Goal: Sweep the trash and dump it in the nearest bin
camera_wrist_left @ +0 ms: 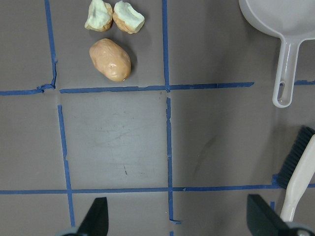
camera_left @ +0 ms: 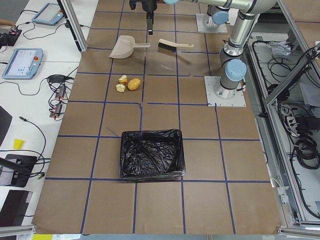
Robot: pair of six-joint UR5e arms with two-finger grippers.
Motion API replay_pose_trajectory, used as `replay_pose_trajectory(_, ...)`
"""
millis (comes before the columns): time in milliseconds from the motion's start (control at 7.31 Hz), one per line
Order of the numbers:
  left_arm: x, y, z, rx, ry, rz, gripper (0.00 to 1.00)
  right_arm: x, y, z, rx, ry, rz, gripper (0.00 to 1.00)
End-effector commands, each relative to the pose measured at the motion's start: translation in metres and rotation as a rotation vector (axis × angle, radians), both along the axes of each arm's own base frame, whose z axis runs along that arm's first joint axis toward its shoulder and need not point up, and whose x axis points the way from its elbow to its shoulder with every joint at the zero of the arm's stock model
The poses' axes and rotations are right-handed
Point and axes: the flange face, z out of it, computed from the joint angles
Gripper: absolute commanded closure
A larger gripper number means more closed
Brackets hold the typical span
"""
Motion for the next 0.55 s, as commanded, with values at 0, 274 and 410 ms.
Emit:
replay_pose_trajectory(0, 0.002, -0.002, 0.003, -0.005, 0.000, -0.008, 0.00, -0.005, -0.005, -0.008, 0.011, 0.010, 0.033, 0.00)
replay_pose_trajectory(274, 0.001, 0.000, -0.002, 0.004, 0.001, -0.010, 0.00, -0.038, -0.015, -0.009, 0.015, 0.014, 0.030, 0.00)
replay_pose_trajectory(410, 0.002, -0.006, -0.004, 0.007, 0.005, -0.006, 0.00, -0.055, -0.018, -0.007, 0.011, 0.016, 0.044, 0.00)
